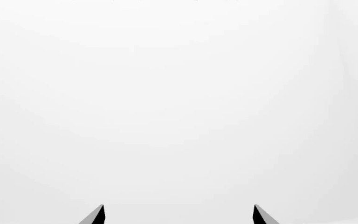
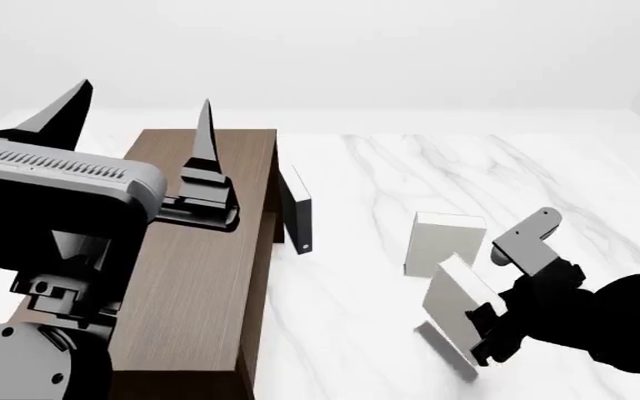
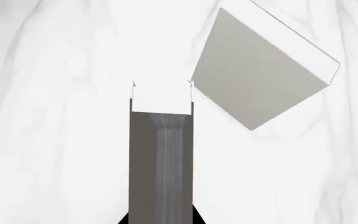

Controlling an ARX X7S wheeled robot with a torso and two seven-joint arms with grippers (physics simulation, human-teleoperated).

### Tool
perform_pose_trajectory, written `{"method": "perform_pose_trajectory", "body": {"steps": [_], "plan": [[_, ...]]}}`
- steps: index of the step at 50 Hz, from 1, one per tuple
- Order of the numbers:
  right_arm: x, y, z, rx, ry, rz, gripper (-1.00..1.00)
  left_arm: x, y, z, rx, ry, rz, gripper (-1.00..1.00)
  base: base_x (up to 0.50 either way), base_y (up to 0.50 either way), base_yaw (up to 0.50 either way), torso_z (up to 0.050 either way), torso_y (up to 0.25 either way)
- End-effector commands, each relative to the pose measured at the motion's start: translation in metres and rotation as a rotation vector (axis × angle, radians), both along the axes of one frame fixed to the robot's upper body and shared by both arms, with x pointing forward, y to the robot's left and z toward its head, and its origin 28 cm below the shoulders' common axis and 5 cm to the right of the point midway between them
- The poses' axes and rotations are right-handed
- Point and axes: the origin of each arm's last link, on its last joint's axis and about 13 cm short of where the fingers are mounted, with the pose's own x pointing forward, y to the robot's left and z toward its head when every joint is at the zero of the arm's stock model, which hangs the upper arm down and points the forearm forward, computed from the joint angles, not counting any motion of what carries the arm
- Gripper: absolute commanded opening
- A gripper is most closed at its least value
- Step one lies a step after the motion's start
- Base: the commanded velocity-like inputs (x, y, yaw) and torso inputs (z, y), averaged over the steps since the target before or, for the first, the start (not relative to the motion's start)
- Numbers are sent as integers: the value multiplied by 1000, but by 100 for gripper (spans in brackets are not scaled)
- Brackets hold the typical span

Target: Pick up the book on the right and place it under the cabinet shelf.

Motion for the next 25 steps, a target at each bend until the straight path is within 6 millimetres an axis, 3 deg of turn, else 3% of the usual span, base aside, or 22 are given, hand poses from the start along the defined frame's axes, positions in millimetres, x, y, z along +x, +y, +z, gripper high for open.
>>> {"method": "perform_pose_trajectory", "body": {"steps": [1,8,25], "plan": [[-6,4,20,92,-148,18,-100,1,1,0,0,-4,2,100,0,0,0,0,0],[-13,21,11,232,-219,77,-100,2,0,-1,-5,-6,3,100,0,0,0,0,0],[-31,60,-41,579,-218,141,-100,3,1,0,-9,-18,13,100,0,0,0,0,1]]}}
